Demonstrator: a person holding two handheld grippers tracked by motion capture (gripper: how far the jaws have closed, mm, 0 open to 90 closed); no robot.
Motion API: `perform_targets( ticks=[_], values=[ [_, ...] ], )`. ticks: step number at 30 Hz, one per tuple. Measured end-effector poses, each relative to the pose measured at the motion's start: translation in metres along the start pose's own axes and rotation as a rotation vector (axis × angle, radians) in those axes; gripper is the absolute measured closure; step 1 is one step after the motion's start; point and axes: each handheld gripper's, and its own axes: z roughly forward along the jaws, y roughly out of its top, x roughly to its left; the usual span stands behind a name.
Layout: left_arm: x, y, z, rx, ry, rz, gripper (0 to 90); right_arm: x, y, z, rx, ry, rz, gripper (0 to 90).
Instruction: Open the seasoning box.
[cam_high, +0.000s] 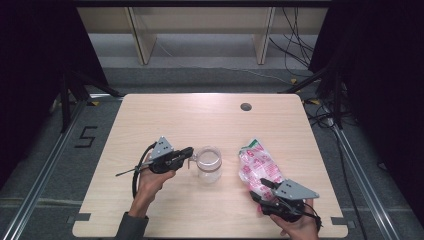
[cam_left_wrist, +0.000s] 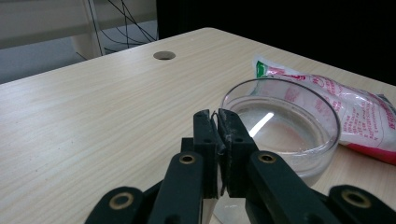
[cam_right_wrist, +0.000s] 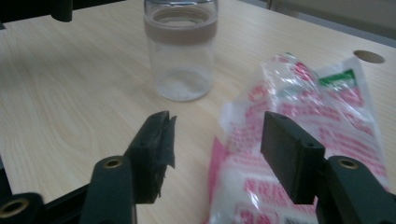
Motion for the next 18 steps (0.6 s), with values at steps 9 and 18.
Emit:
perform_targets(
  ticks=[9, 18],
  values=[
    [-0.001, -0.001, -0.001, -0.004, 0.004, -0.005, 85.7, 0.003, 0.02, 0.037, -0.01, 0.016, -0.049, 74.3],
    [0.001, -0.003, -0.001, -0.012, 0.004, -0.018, 85.5, -0.003, 0.028, 0.059, 0.006, 0.053, 0.005, 84.7]
  ],
)
